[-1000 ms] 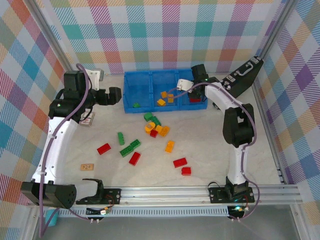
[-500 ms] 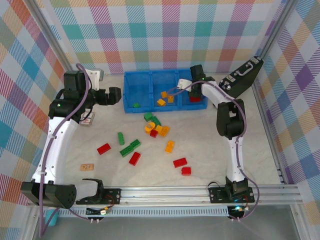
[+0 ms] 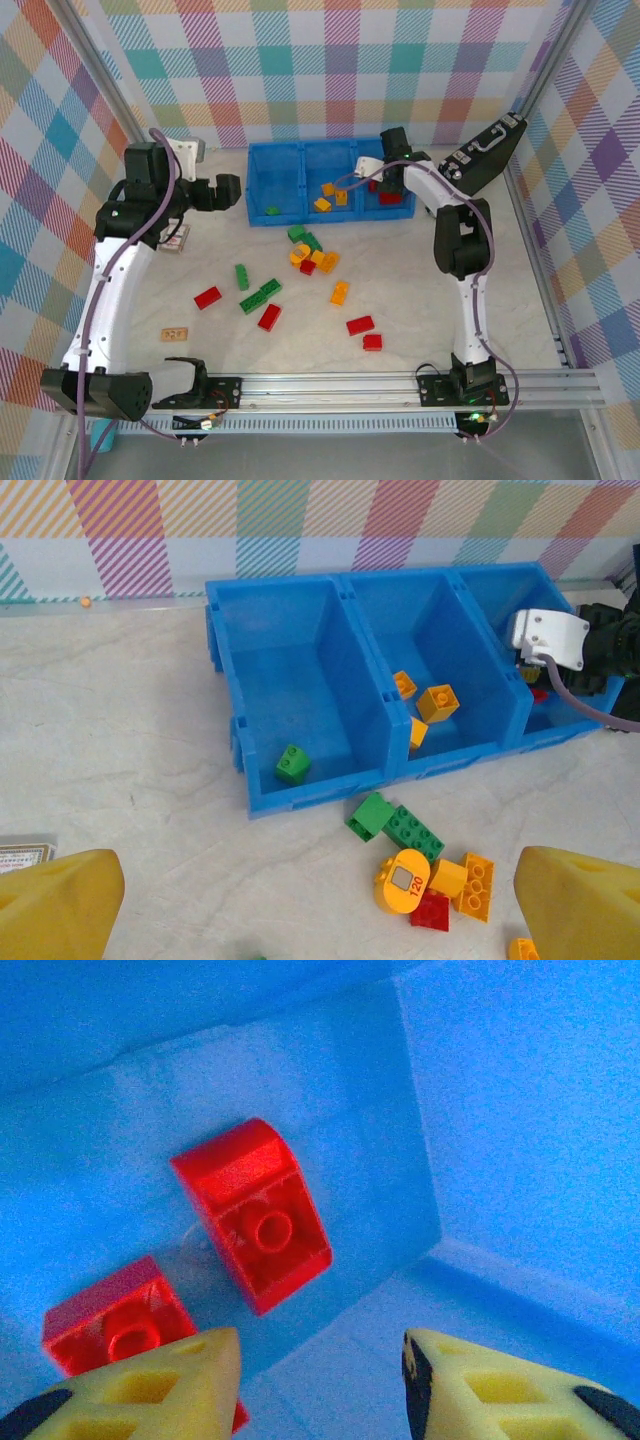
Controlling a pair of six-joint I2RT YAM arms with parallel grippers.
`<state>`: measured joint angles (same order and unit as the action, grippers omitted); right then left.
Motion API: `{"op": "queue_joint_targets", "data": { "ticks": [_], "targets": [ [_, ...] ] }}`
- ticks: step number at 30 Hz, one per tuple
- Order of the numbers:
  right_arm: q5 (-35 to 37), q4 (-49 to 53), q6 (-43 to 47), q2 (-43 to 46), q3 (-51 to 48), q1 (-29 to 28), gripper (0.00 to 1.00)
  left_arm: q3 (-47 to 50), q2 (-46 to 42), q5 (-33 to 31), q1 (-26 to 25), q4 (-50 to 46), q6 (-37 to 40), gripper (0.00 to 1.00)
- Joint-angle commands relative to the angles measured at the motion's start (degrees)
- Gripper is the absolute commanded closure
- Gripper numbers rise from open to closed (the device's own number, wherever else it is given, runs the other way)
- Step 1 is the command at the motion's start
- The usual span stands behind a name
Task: Sort the legos into containers by color
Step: Place the lego in the container, then pick up the lego from the bottom-center of the table.
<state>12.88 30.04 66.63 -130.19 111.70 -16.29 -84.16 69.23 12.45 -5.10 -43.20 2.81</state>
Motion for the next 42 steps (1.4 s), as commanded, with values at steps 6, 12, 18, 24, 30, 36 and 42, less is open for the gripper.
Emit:
{"op": "queue_joint_targets", "data": {
  "ticks": [6, 12, 18, 24, 30, 36, 42],
  "targets": [
    [-1.59, 5.39, -3.51, 22.96, -14.05, -1.98, 0.53, -0.24, -5.76, 0.91, 0.15, 1.10, -0.44, 0.00],
    [-6.54, 7.00, -7.26, 45.81, -39.36, -8.08, 0.48, -0.37, -9.14, 0.20, -1.00, 1.28, -0.41, 0.00],
    [-3.44, 10.92, -15.80, 65.64, -57.37, -20.07, 0.47, -0.39, -10.00, 0.21, -1.60, 1.29, -0.41, 0.00],
    [1.68, 22.26, -27.35, 79.23, -65.67, -33.97, 0.40, -0.44, -9.06, 1.04, -1.68, 1.43, -0.65, 0.00],
    [-0.07, 25.18, -34.55, 78.77, -69.88, -42.93, 0.38, -1.36, -7.27, 1.80, -1.67, 0.53, -0.98, 0.00],
    [-0.99, 24.27, -37.24, 73.55, -69.92, -46.00, 0.36, -0.89, -8.17, 1.79, -1.71, 0.88, -0.96, 0.00],
    [-0.37, 20.42, -39.84, 68.85, -70.56, -48.04, 0.36, -0.38, -8.86, 1.18, -1.71, 1.36, -0.71, 0.00]
  ]
}}
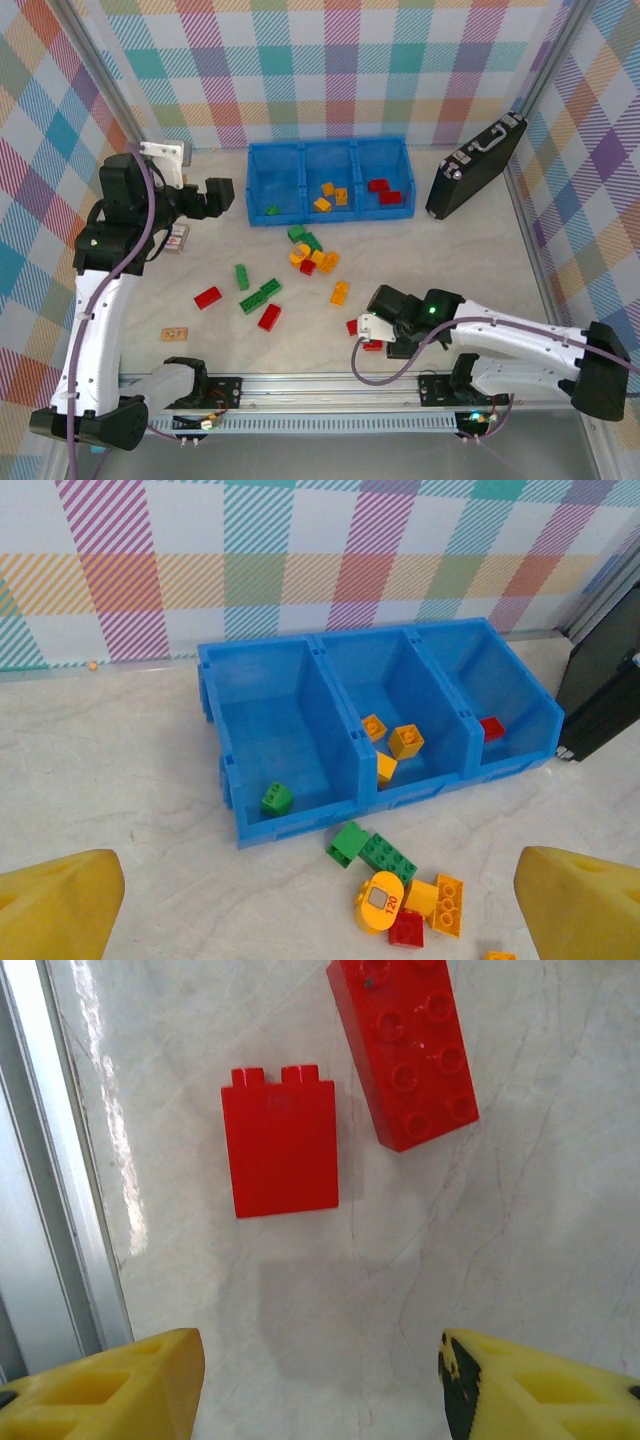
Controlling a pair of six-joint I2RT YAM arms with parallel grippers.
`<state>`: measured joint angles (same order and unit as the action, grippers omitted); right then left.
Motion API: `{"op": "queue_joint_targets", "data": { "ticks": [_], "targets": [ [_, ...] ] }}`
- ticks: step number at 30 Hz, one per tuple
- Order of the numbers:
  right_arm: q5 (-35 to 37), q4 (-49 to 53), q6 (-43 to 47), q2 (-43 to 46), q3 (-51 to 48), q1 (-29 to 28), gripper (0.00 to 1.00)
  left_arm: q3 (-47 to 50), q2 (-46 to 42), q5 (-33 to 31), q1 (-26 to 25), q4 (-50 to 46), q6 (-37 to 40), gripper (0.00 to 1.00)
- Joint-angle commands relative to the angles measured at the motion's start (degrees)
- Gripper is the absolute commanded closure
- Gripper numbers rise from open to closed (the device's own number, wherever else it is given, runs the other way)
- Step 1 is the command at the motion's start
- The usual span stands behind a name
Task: Sort the legos into containers by color
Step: Pick up the lego from the bottom-center of the table.
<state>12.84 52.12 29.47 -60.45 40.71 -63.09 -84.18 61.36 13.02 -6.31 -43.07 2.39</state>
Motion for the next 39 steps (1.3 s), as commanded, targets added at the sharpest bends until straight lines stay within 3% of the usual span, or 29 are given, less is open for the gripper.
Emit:
{"op": "queue_joint_targets", "data": {
  "ticks": [1, 30, 35, 39],
  "targets": [
    [0.27, -1.62, -2.89, -1.73, 0.43, -1.58, 0.35, -0.32, -0.85, 0.82, -0.52, 1.15, -0.28, 0.00],
    [-2.99, -11.64, 2.68, -15.16, 0.04, -2.57, 0.30, -0.04, -0.36, 1.05, -0.48, 1.14, 0.15, 0.00],
    [-4.07, -12.74, 2.96, -17.09, 0.03, -2.56, 0.35, 0.01, -0.27, 0.78, -0.46, 1.06, 0.18, 0.00],
    [-5.88, -12.76, 3.56, -18.10, -0.20, -2.59, 0.45, -0.02, -0.11, 0.78, -0.46, 1.06, 0.16, 0.00]
  ]
}}
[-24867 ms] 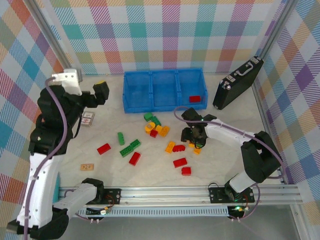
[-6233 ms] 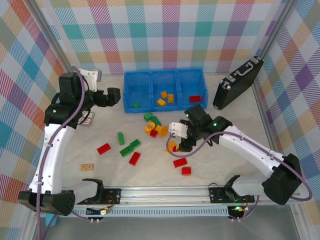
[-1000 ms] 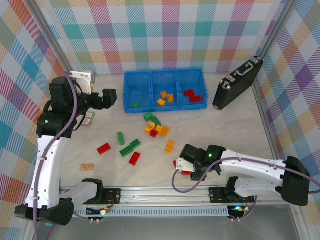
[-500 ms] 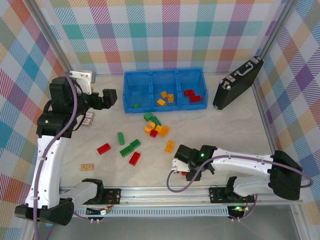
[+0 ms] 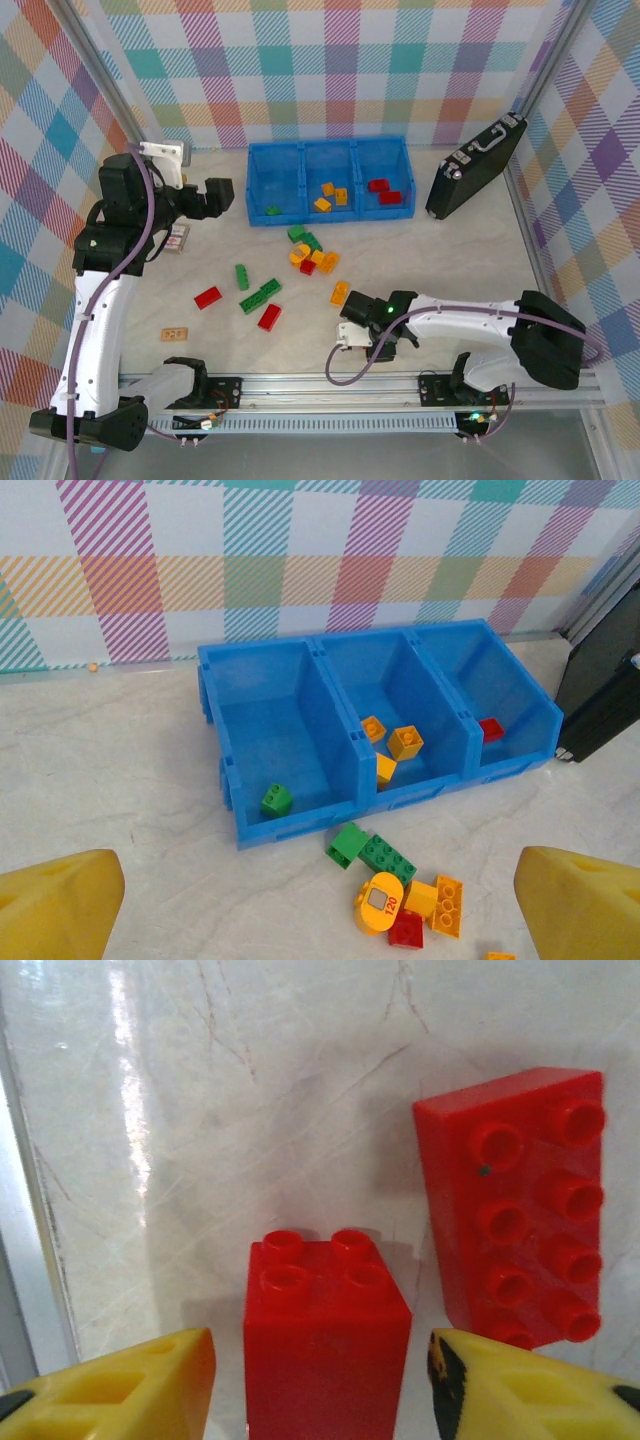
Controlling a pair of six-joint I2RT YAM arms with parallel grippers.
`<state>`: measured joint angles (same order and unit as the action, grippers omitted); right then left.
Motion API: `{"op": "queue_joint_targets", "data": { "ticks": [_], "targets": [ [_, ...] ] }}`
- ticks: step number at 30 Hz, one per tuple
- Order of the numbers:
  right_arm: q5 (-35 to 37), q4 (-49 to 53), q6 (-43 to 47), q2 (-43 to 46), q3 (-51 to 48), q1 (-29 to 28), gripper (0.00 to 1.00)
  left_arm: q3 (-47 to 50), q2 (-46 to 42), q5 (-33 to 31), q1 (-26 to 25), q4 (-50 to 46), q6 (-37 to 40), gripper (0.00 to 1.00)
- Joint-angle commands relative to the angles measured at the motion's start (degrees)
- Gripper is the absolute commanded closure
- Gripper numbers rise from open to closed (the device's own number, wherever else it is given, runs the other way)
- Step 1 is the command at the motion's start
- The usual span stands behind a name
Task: Sort the legos into containers by color
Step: Pick up the lego from the bottom-center of the table, then place the lego in the container.
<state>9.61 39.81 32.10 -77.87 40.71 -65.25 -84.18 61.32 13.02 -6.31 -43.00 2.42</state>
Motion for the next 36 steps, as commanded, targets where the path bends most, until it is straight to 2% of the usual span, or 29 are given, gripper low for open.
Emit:
{"op": "queue_joint_targets", "data": {
  "ticks": [1, 10, 17, 19, 25, 30, 33, 36],
  "targets": [
    [-2.75, -0.34, 1.10, -1.02, -0.28, -0.40, 0.47, -0.02, -0.06, 0.78, -0.48, 0.99, 0.14, 0.00],
    [-2.63, -0.69, 5.00, -2.32, -0.89, -0.10, 0.57, 0.03, 0.13, 0.59, -0.47, 0.90, 0.27, 0.00],
    [-1.67, 0.72, 9.25, 2.14, 0.61, 5.47, 0.68, 0.07, 0.31, 0.26, -0.47, 0.90, 0.31, 0.00],
    [-1.34, 2.35, 12.61, 4.76, 1.89, 8.89, 0.70, 0.09, 0.38, 0.10, -0.50, 0.86, 0.38, 0.00],
    [-4.48, 5.36, 25.99, 10.12, 10.96, 25.18, 0.68, 0.15, 1.08, -0.02, -0.40, 0.90, 0.44, 0.00],
    [-4.42, -0.12, 35.16, 2.42, 20.09, 36.25, 0.70, 0.25, 1.60, -0.46, -0.25, 0.82, 0.49, 0.00],
    [-6.60, -7.76, 35.72, -3.56, 26.13, 41.59, 0.71, 1.10, 1.83, 0.19, -0.20, 1.69, 0.22, 0.00],
    [-6.46, -13.22, 37.15, -9.73, 31.18, 43.78, 0.71, 0.51, 3.38, 0.79, -0.20, 1.26, 0.11, 0.00]
  ]
}}
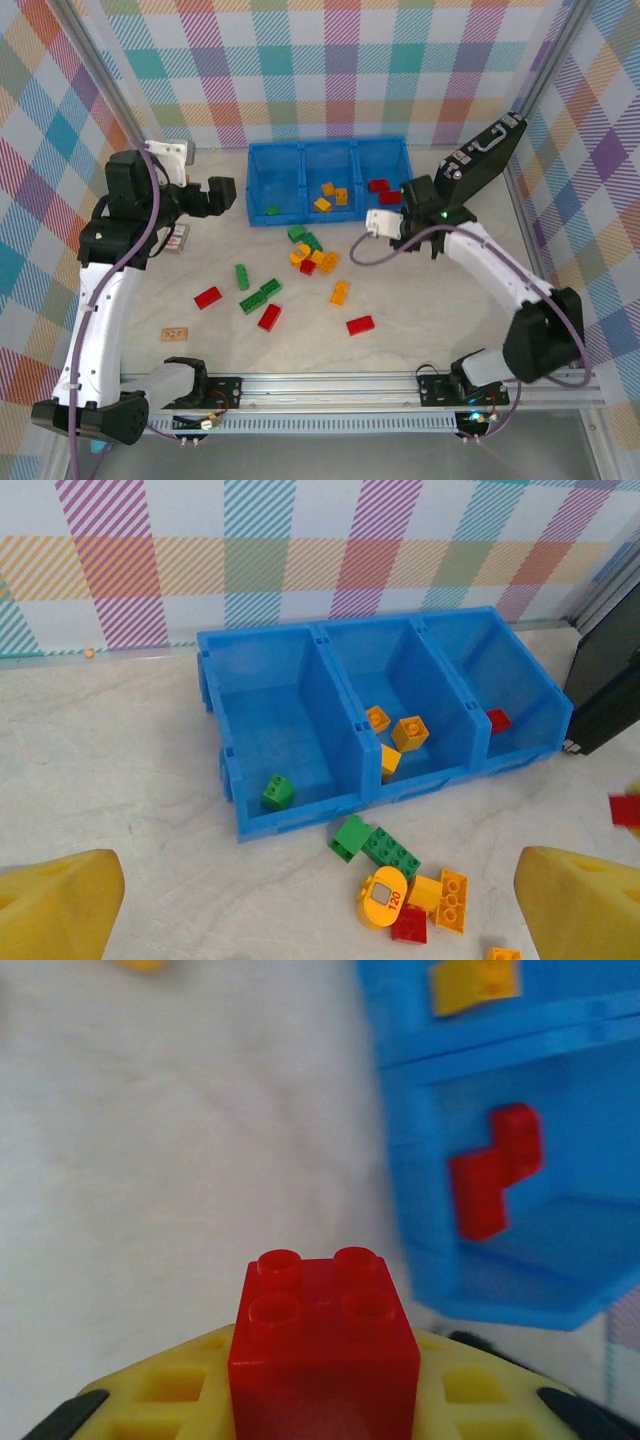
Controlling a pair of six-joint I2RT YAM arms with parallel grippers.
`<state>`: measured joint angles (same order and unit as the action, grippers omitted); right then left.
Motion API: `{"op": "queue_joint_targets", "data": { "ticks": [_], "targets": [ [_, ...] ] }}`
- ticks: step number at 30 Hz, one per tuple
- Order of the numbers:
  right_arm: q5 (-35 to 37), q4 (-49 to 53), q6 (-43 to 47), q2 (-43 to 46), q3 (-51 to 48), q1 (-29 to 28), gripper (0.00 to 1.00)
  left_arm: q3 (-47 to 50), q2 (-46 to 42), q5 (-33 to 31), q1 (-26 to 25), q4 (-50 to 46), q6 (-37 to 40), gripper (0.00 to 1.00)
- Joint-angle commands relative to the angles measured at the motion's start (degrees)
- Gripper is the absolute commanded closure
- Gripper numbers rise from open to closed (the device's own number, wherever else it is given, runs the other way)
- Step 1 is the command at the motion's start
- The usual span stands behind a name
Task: Sort the legos into containers by color
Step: Place the lego in the container.
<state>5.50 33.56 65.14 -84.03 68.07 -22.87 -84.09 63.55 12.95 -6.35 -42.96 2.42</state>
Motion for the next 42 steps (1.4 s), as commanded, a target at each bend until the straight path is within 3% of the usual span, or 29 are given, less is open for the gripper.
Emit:
{"op": "queue_joint_targets", "data": {
  "ticks": [1, 6, 16, 24, 32, 39, 42],
  "targets": [
    [-2.00, -8.02, 4.71, -6.10, 5.98, 1.72, 0.72, 0.61, 1.38, 0.53, -0.15, 1.21, 0.12, 0.00],
    [-1.59, -16.02, 6.05, -16.05, 11.95, 4.29, 0.72, 1.08, 1.35, -0.14, -0.15, 1.56, -0.04, 0.00],
    [0.69, -22.39, 5.98, -36.52, 29.68, 7.31, 0.71, 1.33, 2.90, -0.88, -0.18, 1.65, 0.13, 0.00],
    [0.66, -18.32, 4.55, -50.60, 46.19, 9.11, 0.71, 1.52, 5.10, -1.04, 0.18, 1.65, 0.13, 0.00],
    [1.17, -18.17, 6.52, -55.67, 49.74, 9.73, 0.61, 1.24, 6.49, -0.23, 0.98, 1.56, 0.05, 0.00],
    [0.82, -19.00, 5.90, -53.62, 48.22, 10.26, 0.54, 1.30, 6.86, 0.82, 1.27, 1.78, -0.17, 0.00],
    [-0.19, -17.82, 3.30, -51.39, 48.13, 10.13, 0.44, 1.30, 6.63, 1.05, 1.34, 1.93, -0.25, 0.00]
  ]
}}
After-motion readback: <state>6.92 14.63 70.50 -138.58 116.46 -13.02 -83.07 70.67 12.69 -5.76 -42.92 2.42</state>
